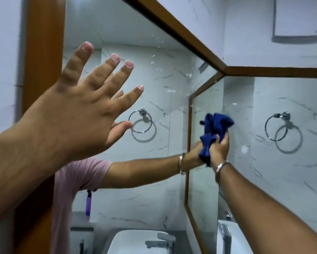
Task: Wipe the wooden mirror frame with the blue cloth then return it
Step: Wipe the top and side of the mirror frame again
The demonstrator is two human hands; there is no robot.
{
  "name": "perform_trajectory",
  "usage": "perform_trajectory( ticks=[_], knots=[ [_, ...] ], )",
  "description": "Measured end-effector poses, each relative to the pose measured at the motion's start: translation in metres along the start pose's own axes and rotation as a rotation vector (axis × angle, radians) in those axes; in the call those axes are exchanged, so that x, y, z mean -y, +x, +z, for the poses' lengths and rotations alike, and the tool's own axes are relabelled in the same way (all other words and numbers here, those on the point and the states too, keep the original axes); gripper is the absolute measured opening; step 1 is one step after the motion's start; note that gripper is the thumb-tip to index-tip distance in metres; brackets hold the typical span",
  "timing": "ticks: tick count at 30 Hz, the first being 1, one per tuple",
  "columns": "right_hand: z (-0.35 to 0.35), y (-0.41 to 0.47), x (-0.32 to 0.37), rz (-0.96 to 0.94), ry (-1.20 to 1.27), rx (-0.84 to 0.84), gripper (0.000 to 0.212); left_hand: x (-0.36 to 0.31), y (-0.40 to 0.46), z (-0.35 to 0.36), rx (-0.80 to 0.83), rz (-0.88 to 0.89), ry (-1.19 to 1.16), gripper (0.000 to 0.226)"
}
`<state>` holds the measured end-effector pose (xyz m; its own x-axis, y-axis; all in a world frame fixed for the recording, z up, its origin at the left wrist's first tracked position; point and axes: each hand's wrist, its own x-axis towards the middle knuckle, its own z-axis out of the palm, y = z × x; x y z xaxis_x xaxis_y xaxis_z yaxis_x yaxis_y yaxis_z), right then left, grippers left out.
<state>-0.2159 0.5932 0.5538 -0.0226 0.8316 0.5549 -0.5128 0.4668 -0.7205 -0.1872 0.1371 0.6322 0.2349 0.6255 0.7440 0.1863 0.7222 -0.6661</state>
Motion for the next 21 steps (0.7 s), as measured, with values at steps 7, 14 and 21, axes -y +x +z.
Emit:
perform_trajectory(
  ticks=[7, 14, 21],
  knots=[
    [0.011, 0.018, 0.011, 0.138, -0.061, -0.099, 0.041, 0.028, 0.009, 0.009, -0.069, 0.008, 0.024, 0.073],
    [0.069, 0.117, 0.116, -0.03, -0.135, -0.028, 0.039, 0.041, 0.013, 0.013, -0.083, -0.085, 0.043, 0.08],
    [0.083, 0.1, 0.154, -0.14, -0.16, 0.019, 0.032, 0.036, 0.018, -0.003, -0.056, -0.129, 0.014, 0.093]
  ],
)
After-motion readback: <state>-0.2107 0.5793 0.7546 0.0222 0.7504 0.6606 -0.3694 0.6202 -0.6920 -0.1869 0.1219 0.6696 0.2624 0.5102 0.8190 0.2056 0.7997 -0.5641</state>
